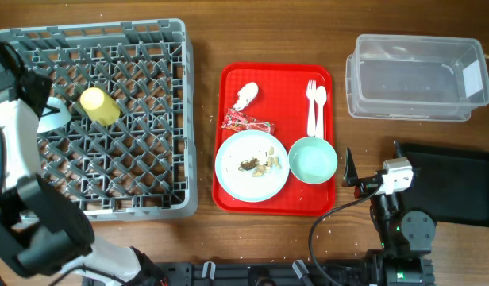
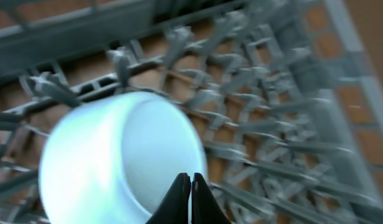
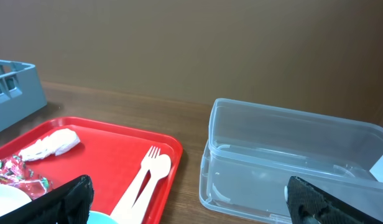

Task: Sort waste into correct bins and load items into the dishwasher rack
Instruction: 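Carry the light-blue bowl to the rack and set it down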

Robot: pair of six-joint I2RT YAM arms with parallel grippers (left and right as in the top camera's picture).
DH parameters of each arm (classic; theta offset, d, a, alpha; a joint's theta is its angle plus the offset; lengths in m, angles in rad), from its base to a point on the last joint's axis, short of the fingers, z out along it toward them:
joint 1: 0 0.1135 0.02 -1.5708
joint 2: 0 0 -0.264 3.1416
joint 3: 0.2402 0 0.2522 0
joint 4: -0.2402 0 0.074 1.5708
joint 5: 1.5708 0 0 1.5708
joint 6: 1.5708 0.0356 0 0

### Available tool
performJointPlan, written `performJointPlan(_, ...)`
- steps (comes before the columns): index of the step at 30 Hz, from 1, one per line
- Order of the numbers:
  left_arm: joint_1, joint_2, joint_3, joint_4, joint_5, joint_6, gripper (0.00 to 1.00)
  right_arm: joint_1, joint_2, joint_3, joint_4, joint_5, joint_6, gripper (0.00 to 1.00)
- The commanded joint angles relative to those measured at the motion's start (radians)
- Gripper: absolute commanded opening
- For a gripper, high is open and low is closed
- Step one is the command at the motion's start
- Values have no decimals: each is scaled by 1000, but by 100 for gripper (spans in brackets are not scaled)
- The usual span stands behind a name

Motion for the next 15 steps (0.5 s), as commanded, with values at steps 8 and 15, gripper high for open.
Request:
performJointPlan(8,90,26,2,-194,-60,-43,4,4,-4,-1,4,13,-11,100)
performJointPlan(15,119,-184,2,-227,317,-146,4,4,-3,-1,4,13,-11,100)
